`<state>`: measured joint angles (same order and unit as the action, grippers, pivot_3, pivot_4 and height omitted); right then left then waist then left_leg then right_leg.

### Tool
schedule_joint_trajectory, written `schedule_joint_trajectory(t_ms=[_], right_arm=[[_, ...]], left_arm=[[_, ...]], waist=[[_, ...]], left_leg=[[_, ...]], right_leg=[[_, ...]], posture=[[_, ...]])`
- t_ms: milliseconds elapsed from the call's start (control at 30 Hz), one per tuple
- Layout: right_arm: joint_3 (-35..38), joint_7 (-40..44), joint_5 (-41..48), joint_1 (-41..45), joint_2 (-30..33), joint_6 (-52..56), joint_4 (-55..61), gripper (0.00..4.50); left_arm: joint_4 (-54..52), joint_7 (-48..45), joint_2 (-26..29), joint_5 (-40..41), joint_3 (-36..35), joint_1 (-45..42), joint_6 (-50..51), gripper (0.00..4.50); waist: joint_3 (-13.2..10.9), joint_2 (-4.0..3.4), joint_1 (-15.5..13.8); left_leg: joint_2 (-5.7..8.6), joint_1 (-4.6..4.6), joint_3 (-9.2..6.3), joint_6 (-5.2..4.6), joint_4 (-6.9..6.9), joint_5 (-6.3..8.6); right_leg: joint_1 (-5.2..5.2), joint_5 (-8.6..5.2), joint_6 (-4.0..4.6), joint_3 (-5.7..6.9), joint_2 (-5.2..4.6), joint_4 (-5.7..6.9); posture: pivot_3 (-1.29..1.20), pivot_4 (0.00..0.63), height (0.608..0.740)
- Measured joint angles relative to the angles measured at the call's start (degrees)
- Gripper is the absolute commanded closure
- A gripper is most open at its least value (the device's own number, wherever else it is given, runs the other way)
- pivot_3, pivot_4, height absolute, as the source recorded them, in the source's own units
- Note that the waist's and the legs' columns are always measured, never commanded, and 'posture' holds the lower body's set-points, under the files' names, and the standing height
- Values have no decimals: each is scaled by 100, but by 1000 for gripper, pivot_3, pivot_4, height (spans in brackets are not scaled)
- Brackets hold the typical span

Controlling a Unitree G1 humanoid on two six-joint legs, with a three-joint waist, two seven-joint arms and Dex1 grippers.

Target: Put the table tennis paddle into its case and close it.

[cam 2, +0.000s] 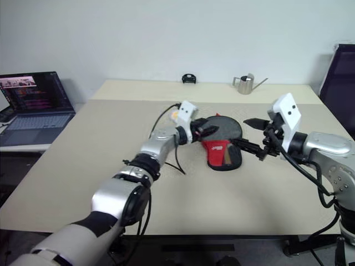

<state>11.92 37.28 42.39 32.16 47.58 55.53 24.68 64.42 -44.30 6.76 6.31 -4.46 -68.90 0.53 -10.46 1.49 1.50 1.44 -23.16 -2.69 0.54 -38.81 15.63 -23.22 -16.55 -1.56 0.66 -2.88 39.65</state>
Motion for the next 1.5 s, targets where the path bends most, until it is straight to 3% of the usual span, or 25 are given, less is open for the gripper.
schedule_joint_trajectory(t_ms=[133, 200, 233, 267, 367, 600, 967, 1400, 1500], right_arm=[[-139, -179, -263, 3, -152, -6, -370, 419], [-382, -289, -476, 48, -328, -28, -693, 419], [-538, -366, -627, 53, -419, -39, -955, 50], [-683, -463, -818, 93, -565, -89, -1283, 8], [-980, -620, -1238, 221, -875, -241, -1954, 8], [-1395, -923, -2247, 998, -1605, -1243, -3716, 8], [-1651, -754, -3300, 1723, -2149, -2539, -6114, 8], [-1665, -364, -3847, 2540, -2405, -2883, -7580, 8], [-1689, -262, -3922, 2596, -2439, -3007, -7749, 589]], left_arm=[[-676, -843, 427, 252, -40, 413, 117, 1418], [-1523, -1604, 765, 551, -13, 888, 521, 1418], [-1914, -1897, 1012, 691, -11, 1121, 741, 1418], [-2289, -2044, 1258, 776, -22, 1312, 933, 1418], [-2999, -2127, 1653, 938, -80, 1524, 1300, 1418], [-4161, -2006, 1935, 1163, -75, 2039, 1888, 1418], [-4725, -1947, 2104, 1408, -24, 2175, 2304, 1418], [-4760, -2021, 2227, 1417, 10, 2169, 2312, 1418], [-4760, -2020, 2241, 1417, 10, 2169, 2307, 1418]], waist=[[0, -1, -5], [0, -1, 46], [-1, -2, 54], [-1, -2, 68], [-1, -3, 23], [-1, -3, 3], [-1, -4, 45], [-1, -4, 55], [0, -4, 55]], left_leg=[[0, -1, 0, 1, -1, 0], [-4, 2, 4, 18, 2, -10], [-6, 3, 4, 20, 2, -12], [-8, 7, 5, 20, 2, -11], [-6, 7, 2, 10, -2, -6], [-1, 7, 3, 12, -7, -7], [-3, 13, 10, 19, -4, -12], [-5, 23, 16, 20, -4, -12], [-6, 25, 16, 19, -4, -12]], right_leg=[[0, 0, 0, -1, -1, 0], [-1, 0, 1, -8, 2, 0], [-1, 0, 1, -9, 3, 3], [-2, 0, 1, -12, 5, 6], [-2, 0, 1, -10, 4, 11], [1, 0, 1, -9, 0, 14], [-1, 0, 1, -13, 1, 21], [1, 1, 2, -19, 2, 28], [2, 1, 2, -20, 2, 30]], posture=[[0, 150, 740], [0, 150, 740], [0, 150, 740], [0, 150, 740], [0, 150, 740], [0, 150, 740], [0, 150, 740], [0, 150, 740], [0, 150, 740]])
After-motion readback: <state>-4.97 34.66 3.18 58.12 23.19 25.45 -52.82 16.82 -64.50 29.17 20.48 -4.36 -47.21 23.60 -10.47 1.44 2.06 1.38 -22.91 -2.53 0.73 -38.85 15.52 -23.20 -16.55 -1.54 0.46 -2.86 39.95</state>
